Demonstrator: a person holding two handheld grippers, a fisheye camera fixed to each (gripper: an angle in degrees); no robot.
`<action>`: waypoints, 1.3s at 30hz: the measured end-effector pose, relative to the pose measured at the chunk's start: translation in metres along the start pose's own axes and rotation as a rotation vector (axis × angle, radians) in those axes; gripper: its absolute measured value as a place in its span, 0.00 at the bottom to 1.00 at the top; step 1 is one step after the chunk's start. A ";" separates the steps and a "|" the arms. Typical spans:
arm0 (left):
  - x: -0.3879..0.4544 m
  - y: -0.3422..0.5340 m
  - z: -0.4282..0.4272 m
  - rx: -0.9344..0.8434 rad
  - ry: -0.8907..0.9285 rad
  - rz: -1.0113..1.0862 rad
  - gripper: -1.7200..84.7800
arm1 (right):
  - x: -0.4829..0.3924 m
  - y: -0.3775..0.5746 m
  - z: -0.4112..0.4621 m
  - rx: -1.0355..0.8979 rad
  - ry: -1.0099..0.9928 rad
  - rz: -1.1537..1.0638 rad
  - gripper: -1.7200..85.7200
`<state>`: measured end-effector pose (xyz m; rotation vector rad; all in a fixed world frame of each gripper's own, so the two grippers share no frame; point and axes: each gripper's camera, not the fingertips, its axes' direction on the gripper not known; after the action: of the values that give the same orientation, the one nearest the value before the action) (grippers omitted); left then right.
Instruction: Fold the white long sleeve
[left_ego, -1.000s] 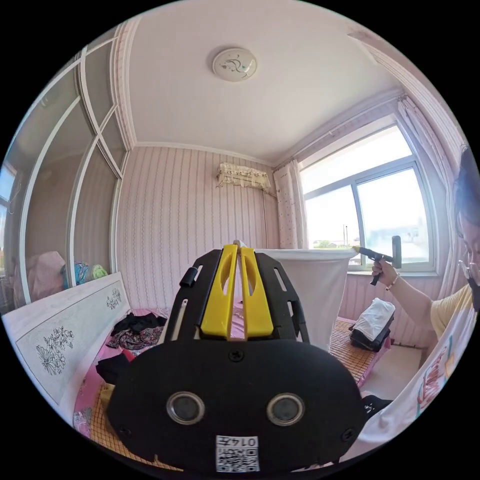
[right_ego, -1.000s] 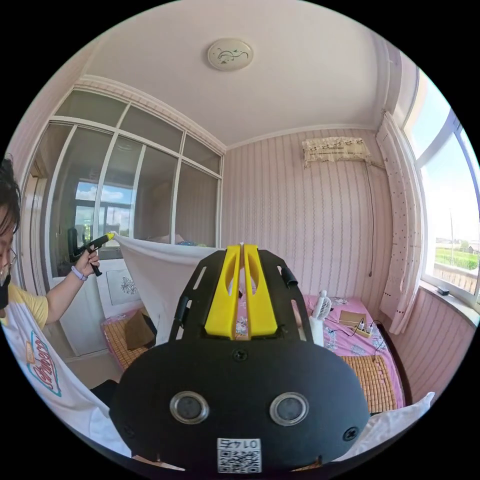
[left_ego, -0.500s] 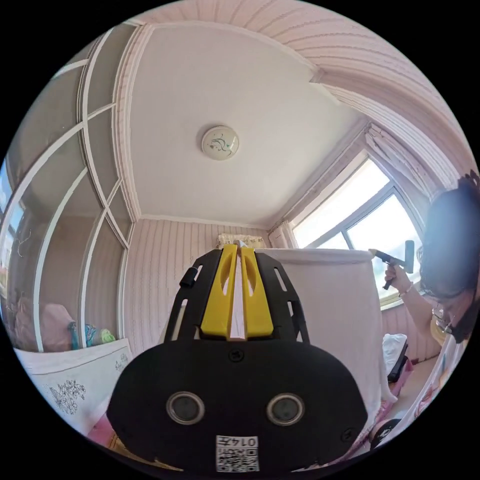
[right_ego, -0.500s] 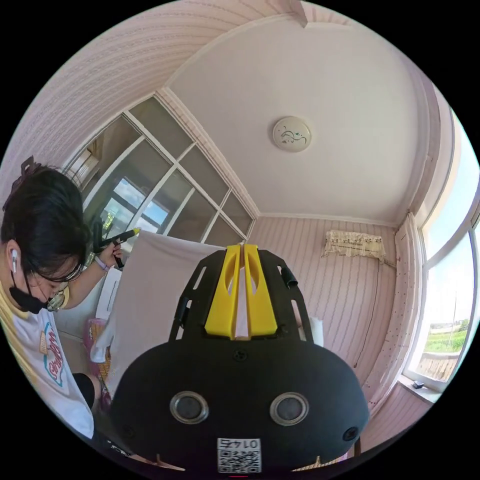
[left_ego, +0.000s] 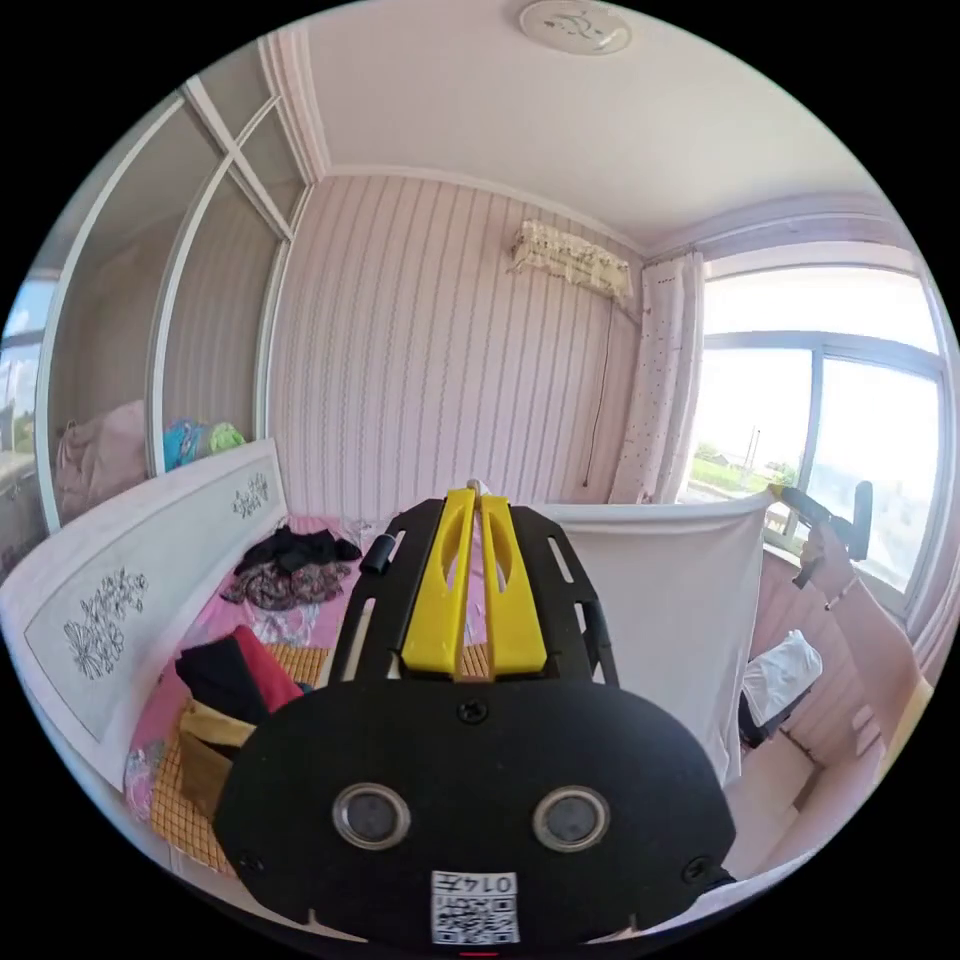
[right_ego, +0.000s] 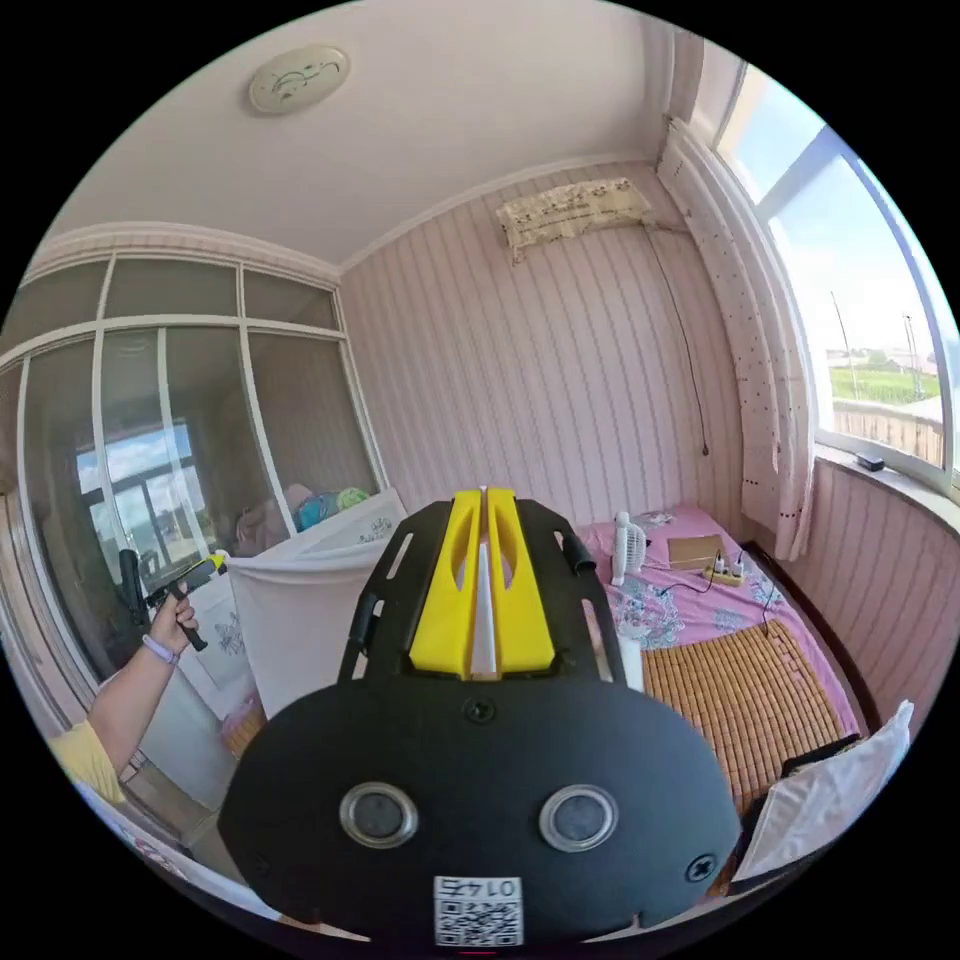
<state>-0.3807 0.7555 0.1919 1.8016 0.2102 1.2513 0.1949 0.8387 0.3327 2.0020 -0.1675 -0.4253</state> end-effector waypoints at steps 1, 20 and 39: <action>0.009 -0.029 -0.011 0.081 -0.008 0.040 0.01 | -0.008 -0.027 -0.013 0.147 -0.037 -0.023 0.02; -0.061 0.231 0.174 -0.482 0.133 0.022 0.01 | 0.087 0.288 0.150 -0.455 -0.050 -0.063 0.03; -0.116 0.416 0.260 -1.008 0.077 -0.278 0.03 | 0.115 0.482 0.229 -1.004 0.187 0.234 0.08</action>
<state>-0.3615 0.2991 0.4049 0.8214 -0.1212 0.9549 0.2499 0.3931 0.6428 1.0068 -0.0465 -0.1141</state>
